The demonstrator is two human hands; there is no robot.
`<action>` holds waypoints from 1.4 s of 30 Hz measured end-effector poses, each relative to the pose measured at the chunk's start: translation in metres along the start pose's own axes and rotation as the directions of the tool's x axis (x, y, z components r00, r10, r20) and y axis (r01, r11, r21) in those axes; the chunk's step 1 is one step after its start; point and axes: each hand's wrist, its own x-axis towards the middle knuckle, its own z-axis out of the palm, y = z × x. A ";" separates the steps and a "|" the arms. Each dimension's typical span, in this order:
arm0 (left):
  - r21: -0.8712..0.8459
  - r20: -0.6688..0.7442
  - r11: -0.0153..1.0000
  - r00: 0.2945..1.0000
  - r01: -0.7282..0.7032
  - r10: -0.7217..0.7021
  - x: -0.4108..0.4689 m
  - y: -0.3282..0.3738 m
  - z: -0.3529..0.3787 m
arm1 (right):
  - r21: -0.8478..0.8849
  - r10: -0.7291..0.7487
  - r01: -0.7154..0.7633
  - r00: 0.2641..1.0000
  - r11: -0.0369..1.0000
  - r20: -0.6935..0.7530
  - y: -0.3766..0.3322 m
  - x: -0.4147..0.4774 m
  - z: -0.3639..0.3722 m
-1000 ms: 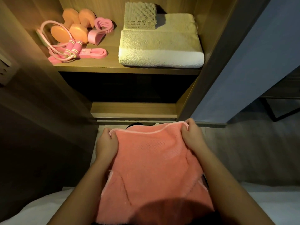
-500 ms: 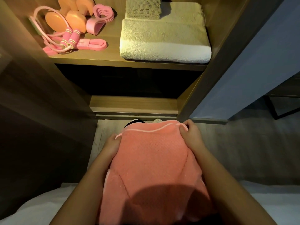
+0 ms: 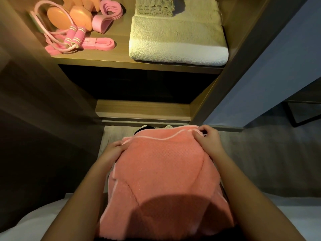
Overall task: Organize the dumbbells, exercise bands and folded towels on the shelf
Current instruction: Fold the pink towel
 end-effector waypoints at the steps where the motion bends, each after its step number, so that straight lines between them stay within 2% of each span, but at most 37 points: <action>1: 0.016 -0.058 0.999 0.997 -0.047 0.048 0.000 -0.001 -0.002 | 0.060 0.032 -0.031 0.999 0.998 -0.019 0.000 -0.002 -0.003; 5: 0.054 -0.215 0.967 0.943 -0.249 0.255 -0.013 0.013 -0.013 | 0.192 0.091 -0.076 0.993 0.978 -0.073 -0.005 -0.004 -0.023; 9: 0.111 -0.270 0.914 0.874 -0.389 0.405 -0.030 0.036 -0.023 | 0.266 0.082 -0.066 0.995 0.962 -0.048 -0.015 -0.007 -0.043; 18: 0.187 -0.340 0.806 0.733 -0.561 0.589 -0.066 0.059 -0.028 | 0.542 0.118 -0.072 0.992 0.837 -0.050 -0.021 -0.024 -0.064; 23: 0.198 -0.203 0.799 0.774 -0.567 0.600 -0.072 0.061 -0.033 | 0.430 0.086 -0.085 0.996 0.899 0.018 -0.019 -0.028 -0.075; 25: 0.184 -0.181 0.790 0.770 -0.585 0.612 -0.074 0.061 -0.033 | 0.440 0.078 -0.090 0.996 0.893 0.047 -0.018 -0.027 -0.078; 29: 0.161 -0.218 0.776 0.745 -0.610 0.630 -0.079 0.063 -0.029 | 0.465 0.037 -0.078 0.995 0.882 0.095 -0.021 -0.027 -0.079; 33: 0.212 -0.224 0.757 0.723 -0.618 0.653 -0.081 0.063 -0.024 | 0.390 0.029 -0.055 0.997 0.919 0.072 -0.024 -0.024 -0.074; 38: 0.246 -0.228 0.731 0.695 -0.636 0.682 -0.078 0.063 -0.021 | 0.380 0.054 -0.054 0.998 0.923 0.011 -0.030 -0.025 -0.068; 42: 0.239 -0.264 0.720 0.670 -0.652 0.694 -0.076 0.064 -0.022 | 0.324 -0.001 -0.012 0.999 0.946 0.041 -0.034 -0.030 -0.068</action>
